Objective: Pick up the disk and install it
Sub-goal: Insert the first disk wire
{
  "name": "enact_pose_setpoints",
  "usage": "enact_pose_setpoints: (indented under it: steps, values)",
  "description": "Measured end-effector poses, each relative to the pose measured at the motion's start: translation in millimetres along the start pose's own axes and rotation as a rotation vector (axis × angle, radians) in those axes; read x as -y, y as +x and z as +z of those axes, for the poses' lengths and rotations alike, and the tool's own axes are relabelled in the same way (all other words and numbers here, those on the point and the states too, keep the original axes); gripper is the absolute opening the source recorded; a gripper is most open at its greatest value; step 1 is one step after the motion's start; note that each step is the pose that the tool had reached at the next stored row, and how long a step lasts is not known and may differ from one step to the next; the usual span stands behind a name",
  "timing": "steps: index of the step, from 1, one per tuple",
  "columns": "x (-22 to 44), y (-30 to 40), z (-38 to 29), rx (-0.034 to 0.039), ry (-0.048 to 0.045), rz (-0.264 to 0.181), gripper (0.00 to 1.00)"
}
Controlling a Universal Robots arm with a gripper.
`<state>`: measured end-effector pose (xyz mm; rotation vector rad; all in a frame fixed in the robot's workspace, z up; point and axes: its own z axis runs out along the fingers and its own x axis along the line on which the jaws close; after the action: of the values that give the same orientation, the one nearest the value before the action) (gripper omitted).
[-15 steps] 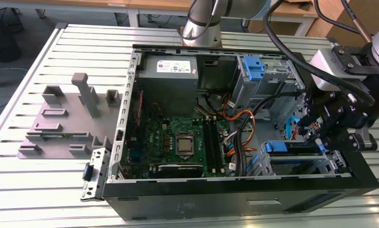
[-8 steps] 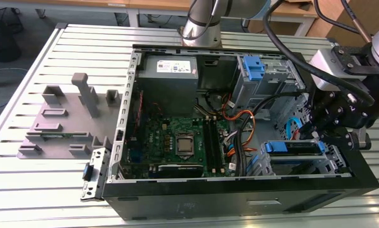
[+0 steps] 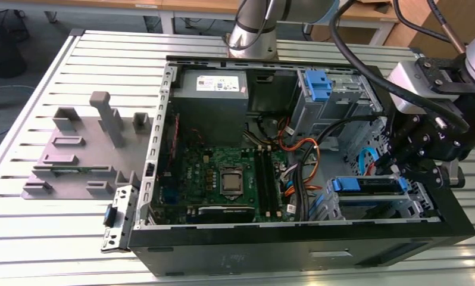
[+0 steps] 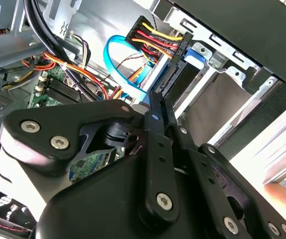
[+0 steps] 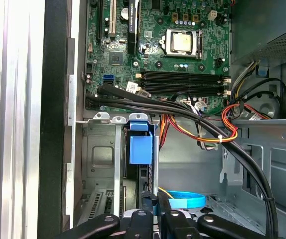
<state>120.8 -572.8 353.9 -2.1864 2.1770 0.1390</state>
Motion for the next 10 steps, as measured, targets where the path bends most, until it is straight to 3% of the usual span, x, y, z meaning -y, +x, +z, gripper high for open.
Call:
enact_pose_setpoints:
  steps: [4, 10]
  values:
    - [-0.1, 0.8, 0.1, 0.0000, 0.0000, 0.000, 0.16]
    - [-0.5, 1.8, 9.2, 0.0002, 0.0037, -0.001, 0.16]
